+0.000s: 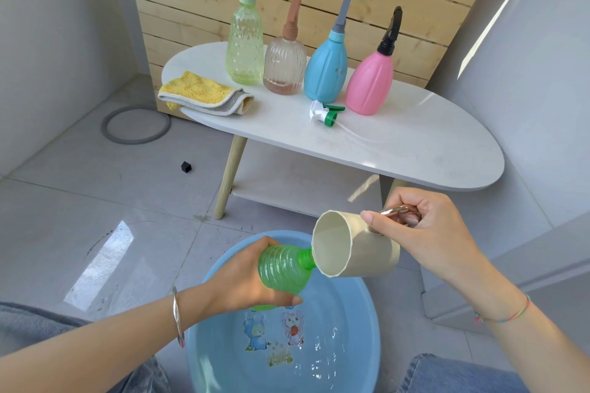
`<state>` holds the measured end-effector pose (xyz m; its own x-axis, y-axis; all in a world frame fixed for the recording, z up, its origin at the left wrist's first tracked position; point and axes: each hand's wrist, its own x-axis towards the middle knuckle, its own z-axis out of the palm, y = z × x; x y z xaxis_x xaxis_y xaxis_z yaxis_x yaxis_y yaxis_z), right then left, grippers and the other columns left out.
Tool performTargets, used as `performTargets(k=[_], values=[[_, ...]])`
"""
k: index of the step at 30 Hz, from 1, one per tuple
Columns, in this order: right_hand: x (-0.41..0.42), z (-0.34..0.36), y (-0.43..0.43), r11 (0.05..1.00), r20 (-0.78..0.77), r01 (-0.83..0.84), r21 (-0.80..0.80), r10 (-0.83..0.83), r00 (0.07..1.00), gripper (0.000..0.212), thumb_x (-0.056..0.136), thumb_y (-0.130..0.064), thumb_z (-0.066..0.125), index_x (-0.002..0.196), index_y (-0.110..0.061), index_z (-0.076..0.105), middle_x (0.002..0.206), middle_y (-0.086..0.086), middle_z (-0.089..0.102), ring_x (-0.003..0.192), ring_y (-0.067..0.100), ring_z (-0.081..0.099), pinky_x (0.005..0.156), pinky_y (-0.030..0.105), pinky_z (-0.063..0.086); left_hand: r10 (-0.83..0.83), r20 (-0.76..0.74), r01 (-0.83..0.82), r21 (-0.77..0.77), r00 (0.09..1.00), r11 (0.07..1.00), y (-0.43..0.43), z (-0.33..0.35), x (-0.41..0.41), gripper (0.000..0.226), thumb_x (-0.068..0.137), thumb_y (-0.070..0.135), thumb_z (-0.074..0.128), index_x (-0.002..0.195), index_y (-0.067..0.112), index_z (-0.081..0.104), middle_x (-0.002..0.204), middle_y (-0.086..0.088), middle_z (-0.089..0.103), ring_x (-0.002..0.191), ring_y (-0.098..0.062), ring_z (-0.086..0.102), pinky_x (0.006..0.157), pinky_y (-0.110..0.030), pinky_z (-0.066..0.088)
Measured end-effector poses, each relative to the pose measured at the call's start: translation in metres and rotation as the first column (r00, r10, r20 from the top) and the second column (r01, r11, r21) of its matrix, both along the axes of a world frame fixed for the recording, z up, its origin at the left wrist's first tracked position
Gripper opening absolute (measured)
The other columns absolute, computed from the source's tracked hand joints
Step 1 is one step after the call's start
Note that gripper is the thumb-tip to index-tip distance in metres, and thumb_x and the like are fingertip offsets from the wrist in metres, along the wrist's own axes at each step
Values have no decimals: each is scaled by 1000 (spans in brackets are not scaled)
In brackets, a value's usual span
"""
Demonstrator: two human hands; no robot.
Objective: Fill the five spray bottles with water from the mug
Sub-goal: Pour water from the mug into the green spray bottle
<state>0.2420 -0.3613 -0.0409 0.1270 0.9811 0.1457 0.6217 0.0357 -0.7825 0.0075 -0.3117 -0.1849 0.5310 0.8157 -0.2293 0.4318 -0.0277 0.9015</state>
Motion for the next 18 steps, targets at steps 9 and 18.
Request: performTargets(k=[9,18], values=[[-2,1,-1,1000,20,0,-10,0,1000,38,76,-21,79,60,0,51,42,-12,32,45,7,29,46,13,23,-6,6,6,-18,1000,1000,-2,2,2,69,56,31,96,109,21,53,94,4,65,76,5,61,70,-13,48],[-3,2,-1,1000,32,-15,-12,15,999,37,76,-22,78,61,0,52,43,-11,34,46,7,28,47,14,23,-11,1,11,-5,1000,1000,-1,1,1,68,57,33,95,110,22,53,98,3,65,80,5,61,70,-12,46]])
